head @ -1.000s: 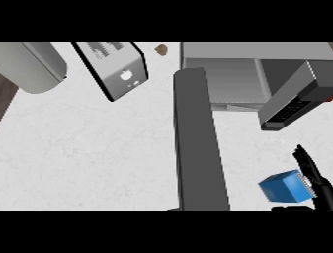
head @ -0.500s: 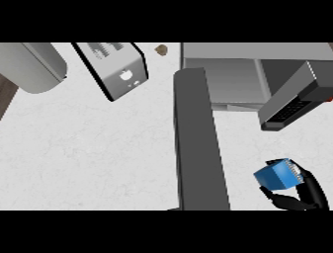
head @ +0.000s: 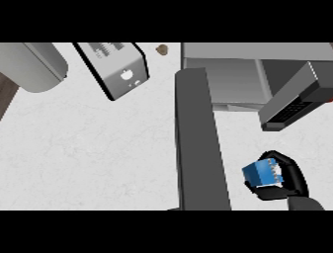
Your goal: Pick up the milk, place it into the microwave and close the microwave
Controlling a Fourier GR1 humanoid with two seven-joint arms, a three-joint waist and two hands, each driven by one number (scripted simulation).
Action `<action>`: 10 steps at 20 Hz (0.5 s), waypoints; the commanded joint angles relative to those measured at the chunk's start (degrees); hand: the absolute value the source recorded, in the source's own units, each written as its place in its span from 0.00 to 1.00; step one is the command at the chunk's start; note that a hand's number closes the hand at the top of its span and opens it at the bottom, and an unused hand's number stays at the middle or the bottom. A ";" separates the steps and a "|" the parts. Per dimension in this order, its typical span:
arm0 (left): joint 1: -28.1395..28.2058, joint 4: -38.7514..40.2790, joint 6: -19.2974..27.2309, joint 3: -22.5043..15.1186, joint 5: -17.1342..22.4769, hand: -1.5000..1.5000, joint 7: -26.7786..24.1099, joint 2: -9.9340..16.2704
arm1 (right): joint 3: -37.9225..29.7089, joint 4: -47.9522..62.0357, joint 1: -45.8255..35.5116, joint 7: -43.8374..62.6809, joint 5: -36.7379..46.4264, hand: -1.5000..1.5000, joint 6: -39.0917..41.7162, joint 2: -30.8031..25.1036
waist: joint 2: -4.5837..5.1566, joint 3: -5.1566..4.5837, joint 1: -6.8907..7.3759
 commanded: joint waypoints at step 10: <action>1.43 -3.10 -1.41 2.23 5.07 0.00 0.57 -0.31 | -1.56 5.80 -11.79 -3.25 -0.95 1.00 -6.62 5.67 | -0.02 0.05 0.01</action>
